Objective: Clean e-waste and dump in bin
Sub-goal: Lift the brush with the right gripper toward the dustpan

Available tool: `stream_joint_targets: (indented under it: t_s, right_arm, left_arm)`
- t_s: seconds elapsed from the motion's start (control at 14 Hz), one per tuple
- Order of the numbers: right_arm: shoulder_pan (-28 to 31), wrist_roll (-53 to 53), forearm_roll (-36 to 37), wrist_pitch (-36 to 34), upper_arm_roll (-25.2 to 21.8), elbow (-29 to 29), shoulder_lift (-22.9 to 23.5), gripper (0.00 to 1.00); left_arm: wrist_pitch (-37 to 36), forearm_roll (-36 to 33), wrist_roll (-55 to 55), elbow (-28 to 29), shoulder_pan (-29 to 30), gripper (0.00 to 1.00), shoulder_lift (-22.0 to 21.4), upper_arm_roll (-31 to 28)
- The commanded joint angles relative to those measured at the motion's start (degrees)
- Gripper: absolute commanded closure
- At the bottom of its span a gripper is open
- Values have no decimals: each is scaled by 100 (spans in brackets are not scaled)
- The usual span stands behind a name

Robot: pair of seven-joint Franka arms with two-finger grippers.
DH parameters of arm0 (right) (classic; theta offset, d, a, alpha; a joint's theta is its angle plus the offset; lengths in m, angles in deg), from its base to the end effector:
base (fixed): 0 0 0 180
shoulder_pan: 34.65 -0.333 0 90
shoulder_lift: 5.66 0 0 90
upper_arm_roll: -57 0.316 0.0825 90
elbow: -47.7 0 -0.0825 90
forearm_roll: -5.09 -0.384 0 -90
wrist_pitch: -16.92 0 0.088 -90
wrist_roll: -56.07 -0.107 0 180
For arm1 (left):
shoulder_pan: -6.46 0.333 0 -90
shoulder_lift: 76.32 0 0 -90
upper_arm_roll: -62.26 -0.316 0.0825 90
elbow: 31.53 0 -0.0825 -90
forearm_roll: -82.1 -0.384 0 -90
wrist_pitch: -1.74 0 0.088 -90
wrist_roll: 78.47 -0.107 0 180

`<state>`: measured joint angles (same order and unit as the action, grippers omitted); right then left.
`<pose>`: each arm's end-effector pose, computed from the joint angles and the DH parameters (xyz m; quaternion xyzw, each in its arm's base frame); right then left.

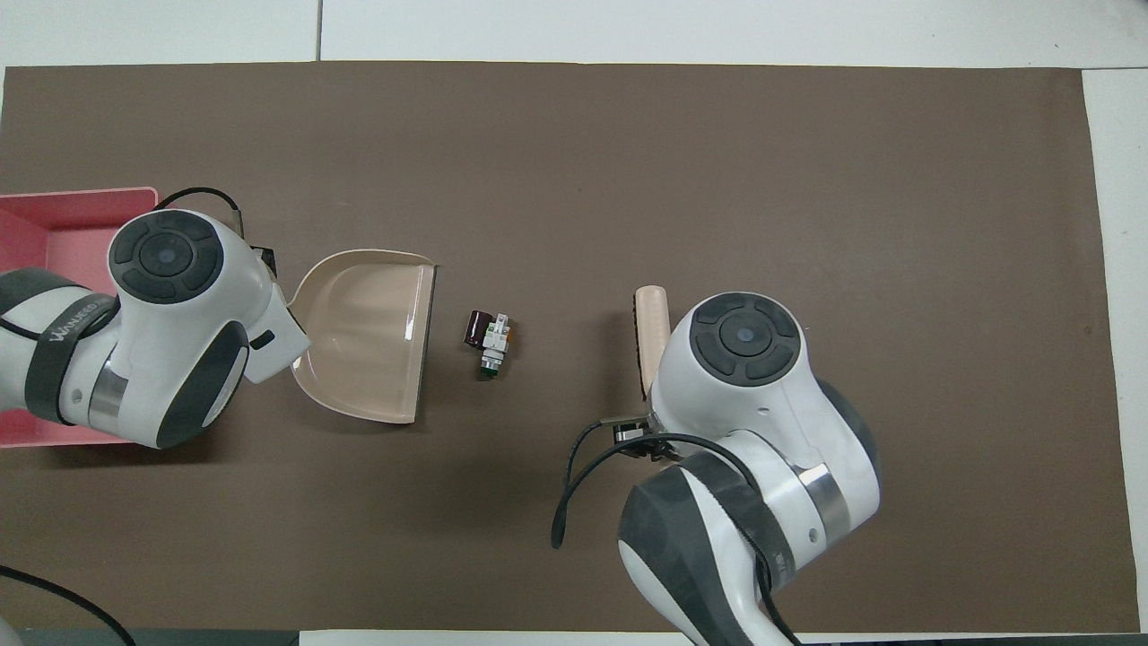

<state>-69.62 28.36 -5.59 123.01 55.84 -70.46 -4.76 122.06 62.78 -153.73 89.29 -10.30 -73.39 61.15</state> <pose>0.4286 0.3046 0.4104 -0.9898 -0.0169 0.1405 0.0162 0.5306 -0.1322 0.3898 -0.6277 0.7647 0.0966 0.1092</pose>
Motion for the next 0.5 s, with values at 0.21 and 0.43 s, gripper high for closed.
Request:
stream_joint_targets:
  t_s: [0.21,0.43]
  right_arm:
    - [-544,-550,-321,395,-16,380,646,100]
    - [-774,-911,-251,456,-16,916,1271,100]
  left_arm:
    - [53,-160,432,-95,-266,100,242,-38]
    - [149,-160,512,-103,-284,100,392,-38]
